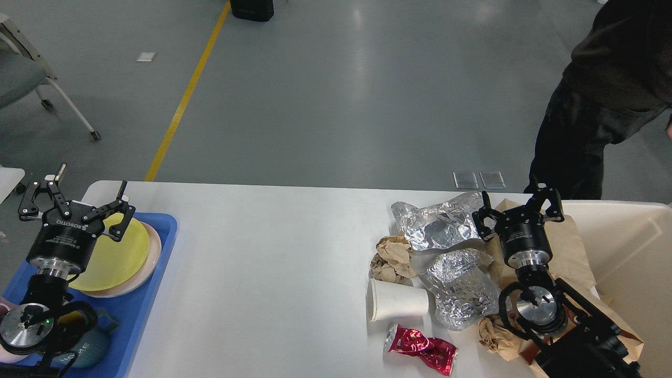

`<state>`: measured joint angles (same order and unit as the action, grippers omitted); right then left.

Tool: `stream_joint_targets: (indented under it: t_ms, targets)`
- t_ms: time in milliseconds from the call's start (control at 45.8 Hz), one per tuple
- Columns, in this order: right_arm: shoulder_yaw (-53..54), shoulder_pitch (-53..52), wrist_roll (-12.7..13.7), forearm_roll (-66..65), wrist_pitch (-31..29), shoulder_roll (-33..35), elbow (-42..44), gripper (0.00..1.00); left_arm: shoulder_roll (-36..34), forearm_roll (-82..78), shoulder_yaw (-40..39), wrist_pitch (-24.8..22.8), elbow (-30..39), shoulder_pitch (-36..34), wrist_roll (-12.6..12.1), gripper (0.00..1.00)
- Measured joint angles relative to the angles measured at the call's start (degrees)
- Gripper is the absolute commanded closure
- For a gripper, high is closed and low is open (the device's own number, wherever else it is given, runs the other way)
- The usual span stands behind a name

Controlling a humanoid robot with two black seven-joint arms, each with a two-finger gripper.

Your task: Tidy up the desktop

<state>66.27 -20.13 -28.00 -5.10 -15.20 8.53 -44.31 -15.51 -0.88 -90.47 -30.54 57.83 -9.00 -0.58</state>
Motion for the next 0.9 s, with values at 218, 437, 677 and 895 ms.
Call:
stream_joint_targets:
  t_ms: [218,437,677,895]
  targets:
    - [0.00,0.00,-0.01,0.00,0.00,0.00,0.02,0.00,5.01,-0.55,4.12,-0.82,-2.12,0.08,0.39,0.03]
    - [0.00,-0.09,-0.04,0.00,0.00,0.00,0.03,0.00,6.80,-2.02,6.78,-2.75,-5.45,-0.96,1.33,0.03]
    - [0.00,-0.09,-0.04,0.00,0.00,0.00,0.03,0.00,9.31,-2.32,6.65,-2.71,-9.26,-3.79,2.17,0.03]
    - [0.00,-0.09,-0.04,0.00,0.00,0.00,0.03,0.00,10.46,-1.92,6.81,-5.56,-13.03,-6.09,3.10,0.03]
